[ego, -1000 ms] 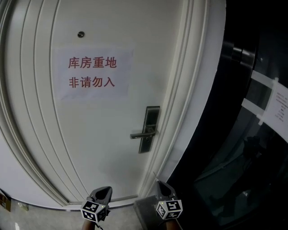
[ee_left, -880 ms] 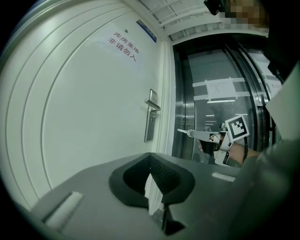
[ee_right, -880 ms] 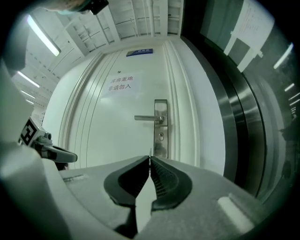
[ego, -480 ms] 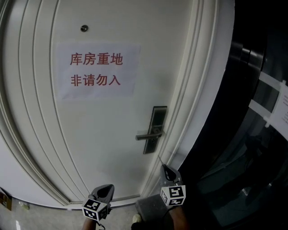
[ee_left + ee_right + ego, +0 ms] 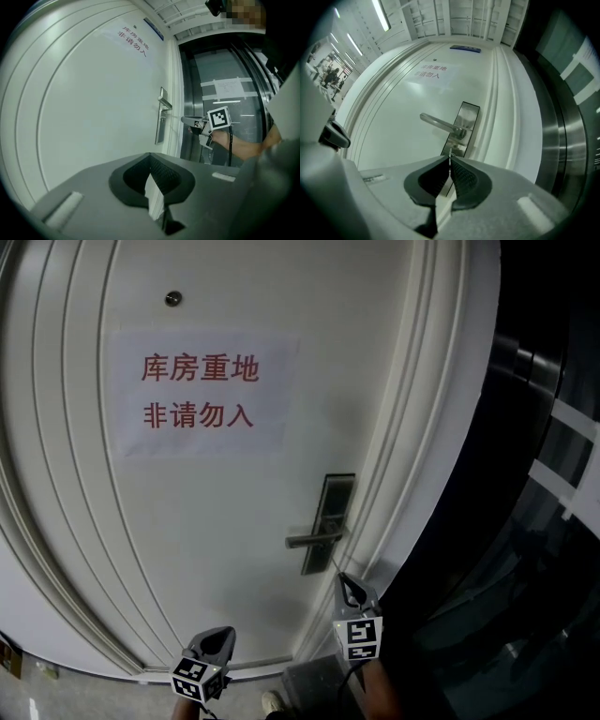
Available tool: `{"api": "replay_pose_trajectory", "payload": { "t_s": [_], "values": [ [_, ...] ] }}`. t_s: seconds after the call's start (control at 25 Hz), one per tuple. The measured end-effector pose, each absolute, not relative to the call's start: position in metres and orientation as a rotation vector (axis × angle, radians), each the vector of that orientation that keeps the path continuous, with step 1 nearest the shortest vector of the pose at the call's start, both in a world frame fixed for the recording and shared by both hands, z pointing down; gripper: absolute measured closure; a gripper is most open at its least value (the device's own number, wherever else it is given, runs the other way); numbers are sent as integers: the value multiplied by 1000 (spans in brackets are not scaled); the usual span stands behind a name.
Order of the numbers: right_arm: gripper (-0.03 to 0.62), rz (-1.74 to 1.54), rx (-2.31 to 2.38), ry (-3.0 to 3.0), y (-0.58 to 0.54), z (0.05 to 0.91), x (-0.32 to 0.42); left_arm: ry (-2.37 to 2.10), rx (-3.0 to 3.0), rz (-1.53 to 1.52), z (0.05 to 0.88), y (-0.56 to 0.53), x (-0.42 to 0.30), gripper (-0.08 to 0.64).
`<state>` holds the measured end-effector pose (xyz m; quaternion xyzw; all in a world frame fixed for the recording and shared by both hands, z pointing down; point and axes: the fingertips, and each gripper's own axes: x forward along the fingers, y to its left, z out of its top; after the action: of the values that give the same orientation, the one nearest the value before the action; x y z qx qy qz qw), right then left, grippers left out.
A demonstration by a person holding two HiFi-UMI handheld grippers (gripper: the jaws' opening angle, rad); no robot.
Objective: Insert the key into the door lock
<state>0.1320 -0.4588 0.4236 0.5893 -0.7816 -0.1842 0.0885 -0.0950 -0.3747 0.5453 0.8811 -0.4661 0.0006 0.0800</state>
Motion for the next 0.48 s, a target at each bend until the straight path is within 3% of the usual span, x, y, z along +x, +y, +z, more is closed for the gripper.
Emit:
{"api": "replay_pose_trajectory", "payload": {
  "t_s": [0.48],
  "values": [
    [581,-524,1701,-2323,-497,434,129,-1408,2618,0,545,-407,-92,557]
  ]
}}
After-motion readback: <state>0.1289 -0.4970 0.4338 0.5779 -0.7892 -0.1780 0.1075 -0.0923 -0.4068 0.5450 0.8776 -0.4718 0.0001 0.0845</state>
